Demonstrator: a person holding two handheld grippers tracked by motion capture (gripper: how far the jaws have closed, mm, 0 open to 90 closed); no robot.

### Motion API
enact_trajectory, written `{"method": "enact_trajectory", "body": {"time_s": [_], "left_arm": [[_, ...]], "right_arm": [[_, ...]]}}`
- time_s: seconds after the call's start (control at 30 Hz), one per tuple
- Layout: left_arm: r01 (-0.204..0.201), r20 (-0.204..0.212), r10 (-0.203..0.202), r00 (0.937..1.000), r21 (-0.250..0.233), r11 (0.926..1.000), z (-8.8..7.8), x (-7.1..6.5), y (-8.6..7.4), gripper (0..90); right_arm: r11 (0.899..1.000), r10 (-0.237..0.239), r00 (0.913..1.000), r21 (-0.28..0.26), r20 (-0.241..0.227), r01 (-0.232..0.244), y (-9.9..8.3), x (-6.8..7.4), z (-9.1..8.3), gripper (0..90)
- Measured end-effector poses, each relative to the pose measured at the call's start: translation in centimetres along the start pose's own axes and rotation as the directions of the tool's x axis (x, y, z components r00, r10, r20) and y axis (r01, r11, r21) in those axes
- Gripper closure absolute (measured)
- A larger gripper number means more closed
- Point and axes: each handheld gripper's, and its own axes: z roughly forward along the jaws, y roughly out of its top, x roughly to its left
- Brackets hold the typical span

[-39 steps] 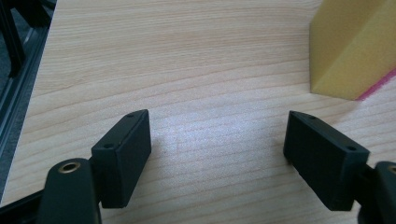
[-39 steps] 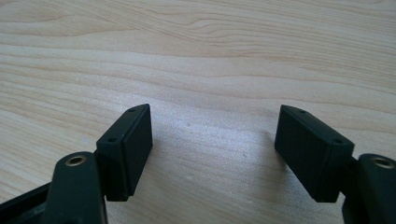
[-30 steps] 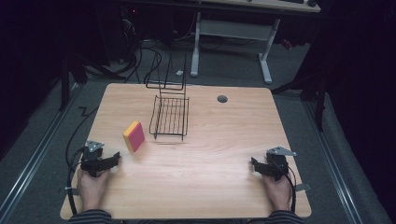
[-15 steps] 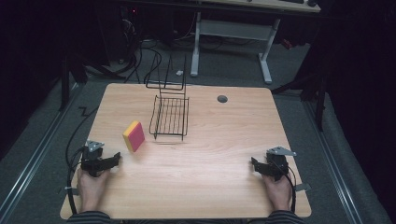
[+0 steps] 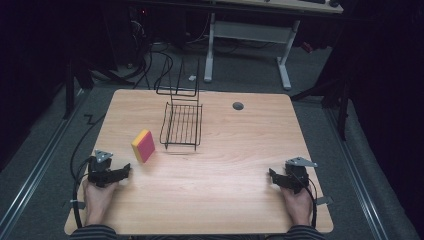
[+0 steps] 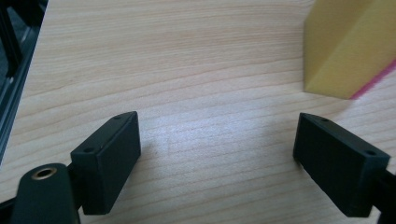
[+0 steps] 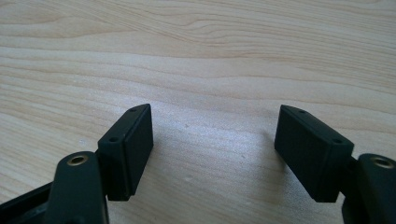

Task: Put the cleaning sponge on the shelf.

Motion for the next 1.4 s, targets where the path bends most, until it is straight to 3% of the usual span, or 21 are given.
{"method": "enact_trajectory", "body": {"time_s": [0.2, 0.73, 1.17, 1.3, 1.4], "left_arm": [[0.027, 0.035, -0.025, 0.9991, -0.06, 0.9978, -1.1, -0.1, -0.6, 15.6], [0.008, 0.105, 0.006, 0.9944, -0.136, 0.9907, -4.0, -1.9, -0.7, 15.4], [0.002, 0.182, 0.029, 0.9828, -0.164, 0.9865, -4.6, -3.0, 0.3, 15.0], [-0.031, 0.201, 0.063, 0.9777, -0.155, 0.9874, -4.4, -3.6, 1.5, 15.4], [-0.038, 0.198, 0.069, 0.9778, -0.155, 0.9872, -4.2, -3.9, 1.9, 15.5]], "right_arm": [[1.0, -0.001, 1.0, 0.0, 0.0, 0.001, 0.0, 0.0, 0.0, 28.3], [1.0, -0.001, 1.0, 0.002, 0.0, 0.001, 0.0, 0.1, 0.0, 28.1], [1.0, -0.004, 1.0, 0.001, 0.0, 0.004, 0.0, 0.0, 0.0, 28.1], [1.0, -0.004, 1.0, 0.001, 0.0, 0.004, 0.0, 0.0, 0.0, 28.1], [1.0, -0.003, 1.0, 0.001, -0.001, 0.003, 0.0, 0.0, 0.0, 28.1]]}}
